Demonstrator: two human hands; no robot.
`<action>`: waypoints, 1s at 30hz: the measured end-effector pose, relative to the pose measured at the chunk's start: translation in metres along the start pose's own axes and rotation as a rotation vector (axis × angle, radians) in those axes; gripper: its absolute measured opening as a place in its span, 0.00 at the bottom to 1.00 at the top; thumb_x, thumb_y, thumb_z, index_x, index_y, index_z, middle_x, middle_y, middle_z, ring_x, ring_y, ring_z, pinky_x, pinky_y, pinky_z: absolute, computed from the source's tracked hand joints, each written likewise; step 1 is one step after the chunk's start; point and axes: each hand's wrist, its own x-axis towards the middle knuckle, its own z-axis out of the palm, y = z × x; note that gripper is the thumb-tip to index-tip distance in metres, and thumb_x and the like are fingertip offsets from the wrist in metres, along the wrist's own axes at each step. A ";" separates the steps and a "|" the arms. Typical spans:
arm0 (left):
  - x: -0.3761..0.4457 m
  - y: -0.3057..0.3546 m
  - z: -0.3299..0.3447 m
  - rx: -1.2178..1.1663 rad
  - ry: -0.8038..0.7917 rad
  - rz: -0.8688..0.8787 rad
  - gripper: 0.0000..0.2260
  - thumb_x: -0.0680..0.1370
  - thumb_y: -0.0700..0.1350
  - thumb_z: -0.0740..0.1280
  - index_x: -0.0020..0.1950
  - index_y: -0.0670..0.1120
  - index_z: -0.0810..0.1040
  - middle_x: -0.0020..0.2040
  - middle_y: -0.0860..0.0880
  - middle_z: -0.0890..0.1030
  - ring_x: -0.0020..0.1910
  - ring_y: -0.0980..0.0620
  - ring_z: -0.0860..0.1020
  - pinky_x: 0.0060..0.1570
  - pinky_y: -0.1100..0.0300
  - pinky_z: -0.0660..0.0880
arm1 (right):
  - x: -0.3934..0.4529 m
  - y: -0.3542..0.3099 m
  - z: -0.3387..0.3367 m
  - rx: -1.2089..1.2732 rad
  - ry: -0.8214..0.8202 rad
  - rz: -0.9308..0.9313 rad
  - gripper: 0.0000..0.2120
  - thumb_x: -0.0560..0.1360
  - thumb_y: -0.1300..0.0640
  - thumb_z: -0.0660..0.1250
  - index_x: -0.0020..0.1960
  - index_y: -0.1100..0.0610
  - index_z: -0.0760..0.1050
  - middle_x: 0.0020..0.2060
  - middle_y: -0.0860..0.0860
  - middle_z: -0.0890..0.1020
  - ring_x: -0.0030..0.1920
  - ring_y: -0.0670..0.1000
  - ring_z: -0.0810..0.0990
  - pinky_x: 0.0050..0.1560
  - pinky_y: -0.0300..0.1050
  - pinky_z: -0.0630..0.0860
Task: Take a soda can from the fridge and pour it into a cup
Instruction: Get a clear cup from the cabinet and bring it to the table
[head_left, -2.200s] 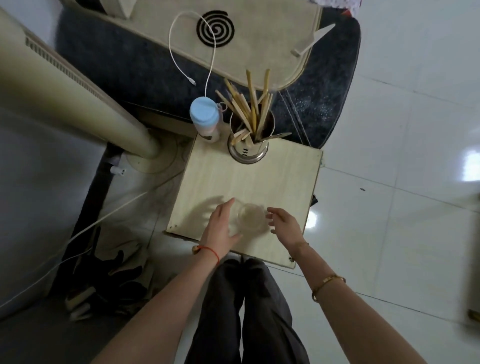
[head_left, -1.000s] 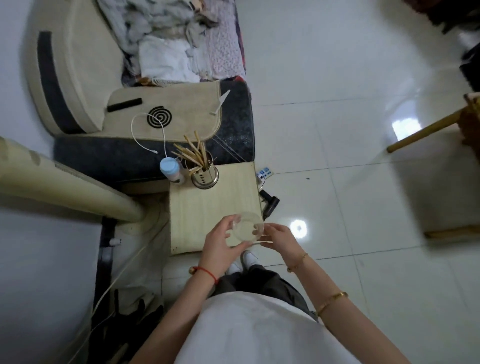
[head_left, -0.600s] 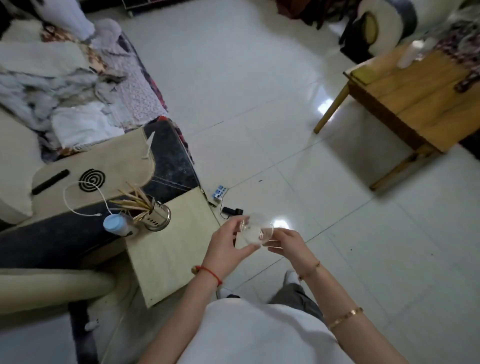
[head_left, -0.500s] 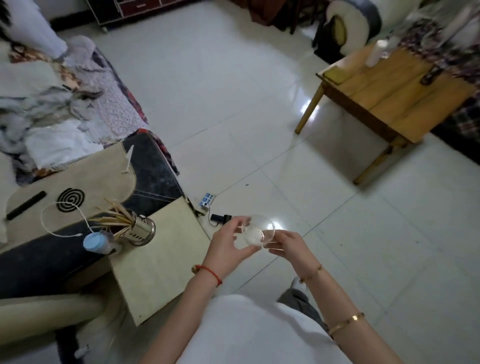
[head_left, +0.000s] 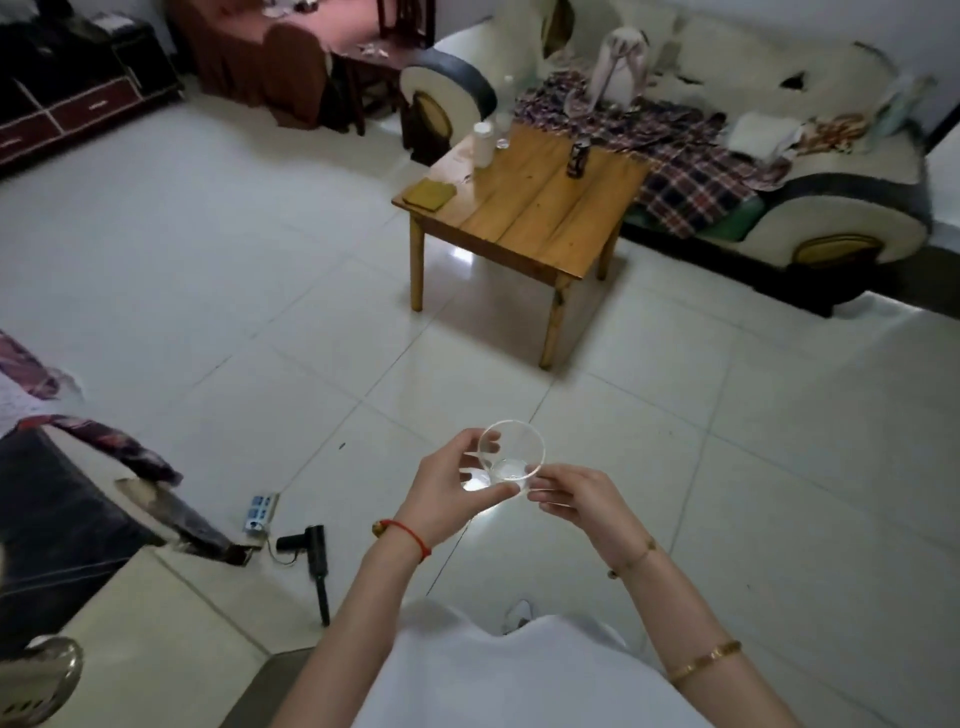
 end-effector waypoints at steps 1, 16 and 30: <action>0.011 0.010 0.013 0.008 -0.019 0.015 0.23 0.68 0.50 0.79 0.60 0.55 0.76 0.55 0.58 0.81 0.52 0.63 0.79 0.53 0.68 0.75 | 0.002 -0.007 -0.017 0.012 0.016 -0.010 0.13 0.79 0.63 0.59 0.51 0.62 0.82 0.44 0.57 0.83 0.43 0.52 0.82 0.50 0.42 0.77; 0.178 0.106 0.154 0.151 -0.314 0.188 0.26 0.70 0.49 0.77 0.65 0.53 0.74 0.57 0.58 0.79 0.54 0.63 0.78 0.52 0.70 0.75 | 0.067 -0.064 -0.190 0.252 0.272 -0.065 0.14 0.81 0.60 0.58 0.56 0.64 0.80 0.47 0.59 0.83 0.44 0.53 0.82 0.48 0.41 0.78; 0.436 0.212 0.252 0.149 -0.309 0.271 0.26 0.68 0.52 0.78 0.64 0.55 0.75 0.55 0.59 0.81 0.53 0.59 0.80 0.55 0.55 0.79 | 0.241 -0.234 -0.348 0.252 0.302 -0.102 0.14 0.81 0.62 0.55 0.49 0.59 0.80 0.44 0.55 0.84 0.43 0.52 0.82 0.52 0.42 0.77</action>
